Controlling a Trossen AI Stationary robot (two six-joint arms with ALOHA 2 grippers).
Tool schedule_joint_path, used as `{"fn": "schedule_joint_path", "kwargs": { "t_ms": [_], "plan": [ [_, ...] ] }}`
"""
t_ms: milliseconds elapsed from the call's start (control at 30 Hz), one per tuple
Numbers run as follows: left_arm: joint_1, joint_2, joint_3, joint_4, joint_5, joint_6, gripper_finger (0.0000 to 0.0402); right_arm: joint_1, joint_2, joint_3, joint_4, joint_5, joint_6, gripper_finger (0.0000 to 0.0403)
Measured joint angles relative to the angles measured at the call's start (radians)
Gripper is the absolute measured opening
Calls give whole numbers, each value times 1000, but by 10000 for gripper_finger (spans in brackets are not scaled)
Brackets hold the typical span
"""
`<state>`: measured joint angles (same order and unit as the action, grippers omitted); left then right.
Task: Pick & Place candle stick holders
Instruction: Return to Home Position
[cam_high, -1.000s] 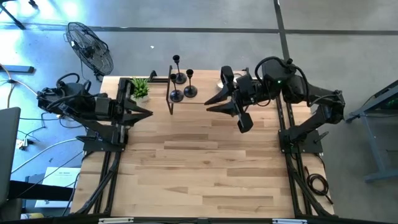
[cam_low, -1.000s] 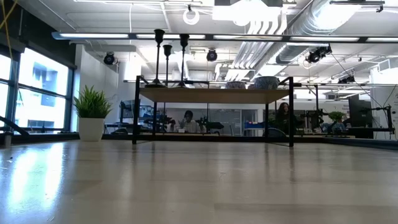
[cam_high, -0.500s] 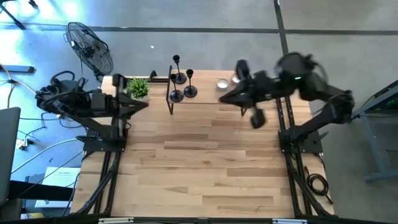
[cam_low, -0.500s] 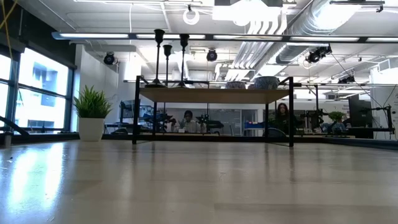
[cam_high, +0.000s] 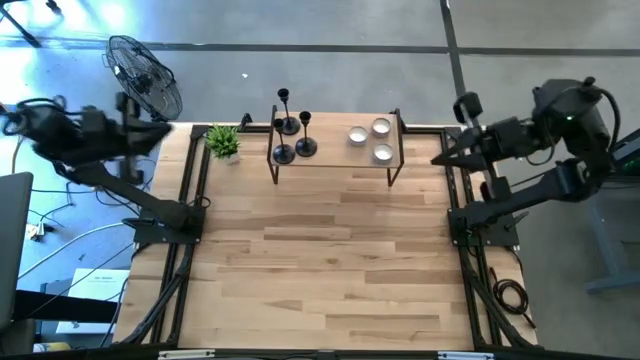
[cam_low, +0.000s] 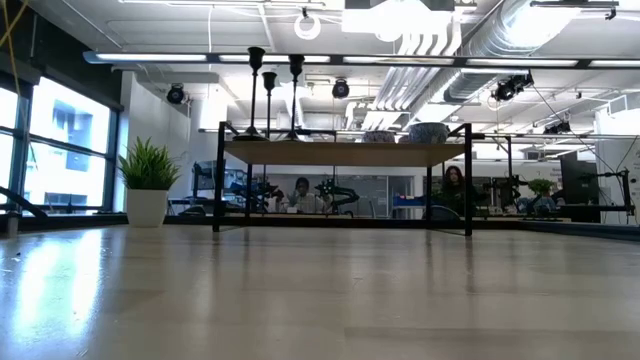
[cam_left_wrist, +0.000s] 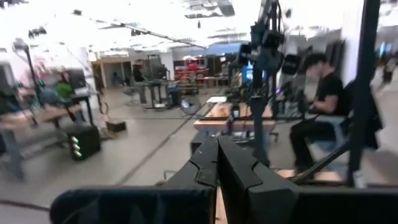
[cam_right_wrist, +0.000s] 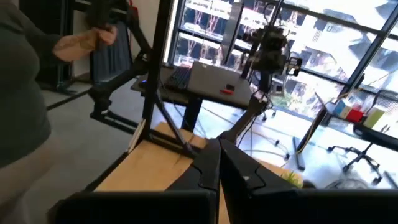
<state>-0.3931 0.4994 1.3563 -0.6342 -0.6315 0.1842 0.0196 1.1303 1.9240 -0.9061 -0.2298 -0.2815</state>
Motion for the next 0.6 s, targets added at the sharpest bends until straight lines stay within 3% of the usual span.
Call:
{"fn": "schedule_joint_path", "kwargs": {
  "t_ms": [200, 333, 600],
  "plan": [
    [0, -163, -47, -157, -9, -148, 1, 0, -134, -182, 16, 14, 17, 0],
    [0, -279, -149, -125, 65, -155, 1, 0, -271, -381, 132, 66, 30, 0],
    [0, -496, -408, -56, 78, -216, 1, 0, -610, -827, 427, 138, 157, 0]
  ]
}}
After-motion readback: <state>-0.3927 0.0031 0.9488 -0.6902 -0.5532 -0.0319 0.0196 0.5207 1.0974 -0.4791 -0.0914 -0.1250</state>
